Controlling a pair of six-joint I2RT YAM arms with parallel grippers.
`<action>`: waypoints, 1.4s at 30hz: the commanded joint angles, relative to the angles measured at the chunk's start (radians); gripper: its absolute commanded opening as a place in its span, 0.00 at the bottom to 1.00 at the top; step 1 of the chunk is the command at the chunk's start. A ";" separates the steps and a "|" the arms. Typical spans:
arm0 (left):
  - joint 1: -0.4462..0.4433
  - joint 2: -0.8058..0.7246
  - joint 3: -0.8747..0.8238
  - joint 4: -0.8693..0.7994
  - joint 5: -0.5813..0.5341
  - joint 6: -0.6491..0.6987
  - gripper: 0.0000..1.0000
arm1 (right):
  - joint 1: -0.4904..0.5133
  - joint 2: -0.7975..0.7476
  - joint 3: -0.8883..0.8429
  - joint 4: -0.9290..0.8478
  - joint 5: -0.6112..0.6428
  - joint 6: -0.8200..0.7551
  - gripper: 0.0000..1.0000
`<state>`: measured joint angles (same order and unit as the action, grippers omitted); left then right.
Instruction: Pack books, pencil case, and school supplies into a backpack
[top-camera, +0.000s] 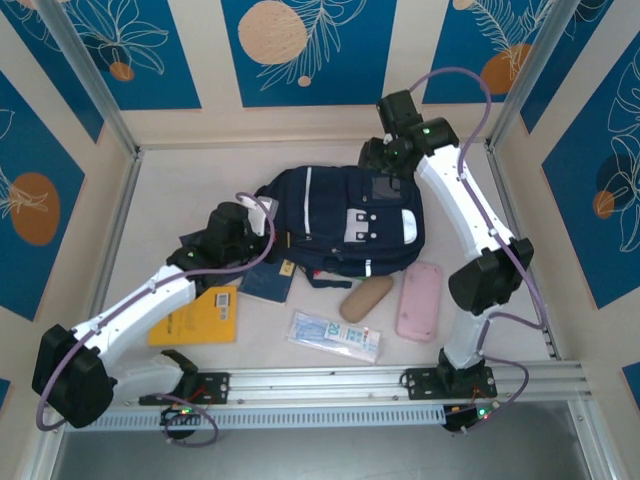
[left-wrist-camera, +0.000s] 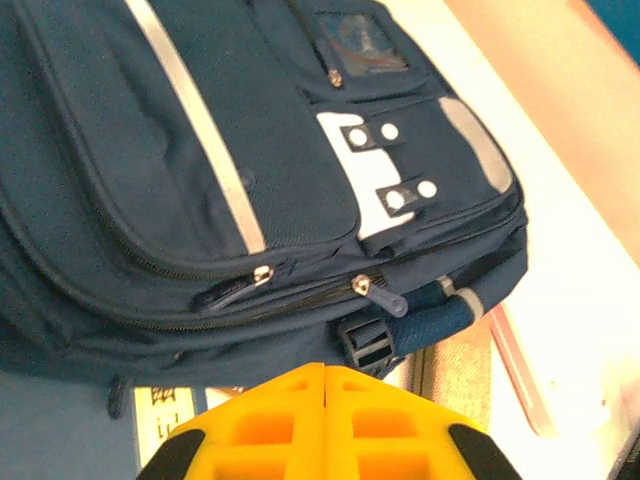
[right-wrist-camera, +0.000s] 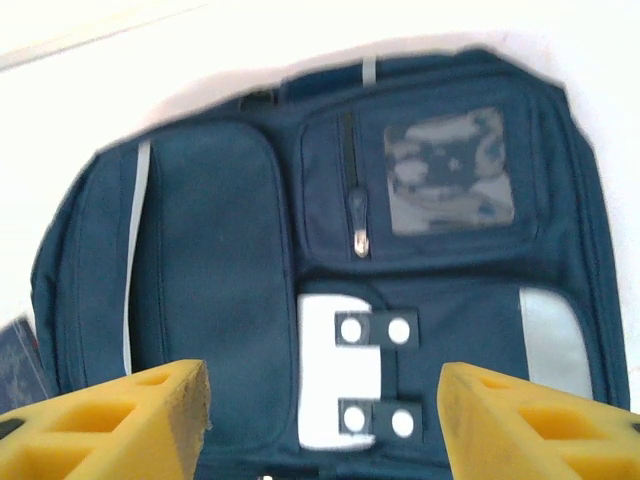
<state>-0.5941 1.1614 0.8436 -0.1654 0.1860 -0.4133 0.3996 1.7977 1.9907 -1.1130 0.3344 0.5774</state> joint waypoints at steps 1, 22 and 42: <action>-0.004 -0.039 -0.028 -0.087 -0.098 0.005 0.04 | 0.036 -0.090 -0.158 -0.003 -0.048 0.082 0.57; 0.000 -0.090 -0.074 -0.124 -0.211 0.005 0.23 | 0.170 -0.356 -1.060 0.792 -0.314 0.998 0.50; 0.001 -0.085 -0.082 -0.120 -0.239 -0.005 0.25 | 0.172 -0.326 -1.191 0.774 -0.285 1.161 0.64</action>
<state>-0.5941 1.0855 0.7700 -0.2783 -0.0357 -0.4133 0.5873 1.4513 0.8265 -0.3500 0.0444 1.7000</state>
